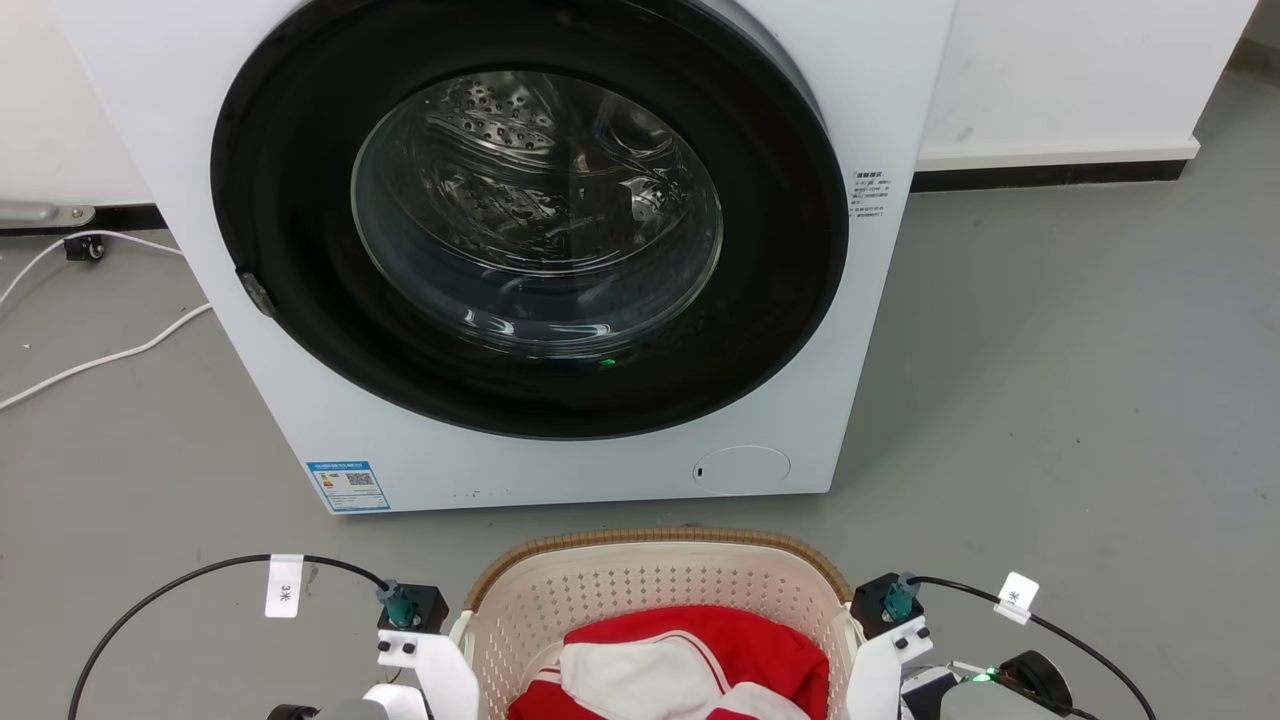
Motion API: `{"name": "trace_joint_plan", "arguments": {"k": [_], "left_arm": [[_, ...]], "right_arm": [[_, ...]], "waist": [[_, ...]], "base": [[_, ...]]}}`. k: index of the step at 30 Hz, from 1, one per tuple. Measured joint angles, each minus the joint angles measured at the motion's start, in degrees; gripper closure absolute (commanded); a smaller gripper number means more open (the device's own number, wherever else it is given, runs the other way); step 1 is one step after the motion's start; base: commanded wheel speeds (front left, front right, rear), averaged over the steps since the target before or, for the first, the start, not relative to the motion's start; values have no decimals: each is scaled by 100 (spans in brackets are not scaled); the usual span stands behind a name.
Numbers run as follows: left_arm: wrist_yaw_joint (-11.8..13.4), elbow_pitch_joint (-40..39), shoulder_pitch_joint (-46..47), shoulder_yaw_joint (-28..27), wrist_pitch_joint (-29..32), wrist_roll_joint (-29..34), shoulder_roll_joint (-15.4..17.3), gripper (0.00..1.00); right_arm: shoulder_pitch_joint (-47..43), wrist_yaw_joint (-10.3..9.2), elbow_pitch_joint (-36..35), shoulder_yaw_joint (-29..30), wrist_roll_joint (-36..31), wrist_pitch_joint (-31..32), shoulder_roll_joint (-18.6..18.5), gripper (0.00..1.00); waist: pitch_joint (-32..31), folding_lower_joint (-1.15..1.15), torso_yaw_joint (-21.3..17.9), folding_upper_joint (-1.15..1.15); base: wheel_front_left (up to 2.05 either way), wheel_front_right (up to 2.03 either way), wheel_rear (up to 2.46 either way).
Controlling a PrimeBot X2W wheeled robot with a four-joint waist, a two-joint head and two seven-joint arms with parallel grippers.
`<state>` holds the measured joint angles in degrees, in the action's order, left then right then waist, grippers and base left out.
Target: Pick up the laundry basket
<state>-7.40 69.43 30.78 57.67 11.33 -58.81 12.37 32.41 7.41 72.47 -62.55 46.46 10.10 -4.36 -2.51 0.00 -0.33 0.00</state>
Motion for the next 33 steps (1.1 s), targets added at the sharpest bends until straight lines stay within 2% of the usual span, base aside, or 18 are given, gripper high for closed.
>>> {"name": "trace_joint_plan", "arguments": {"k": [33], "left_arm": [[0, 59, 55, 353, -93, -348, -1, 100]], "right_arm": [[49, 0, 78, -382, 397, -52, -1, 100]], "waist": [[3, 0, 23, 0]], "base": [[0, 0, 0]]}}
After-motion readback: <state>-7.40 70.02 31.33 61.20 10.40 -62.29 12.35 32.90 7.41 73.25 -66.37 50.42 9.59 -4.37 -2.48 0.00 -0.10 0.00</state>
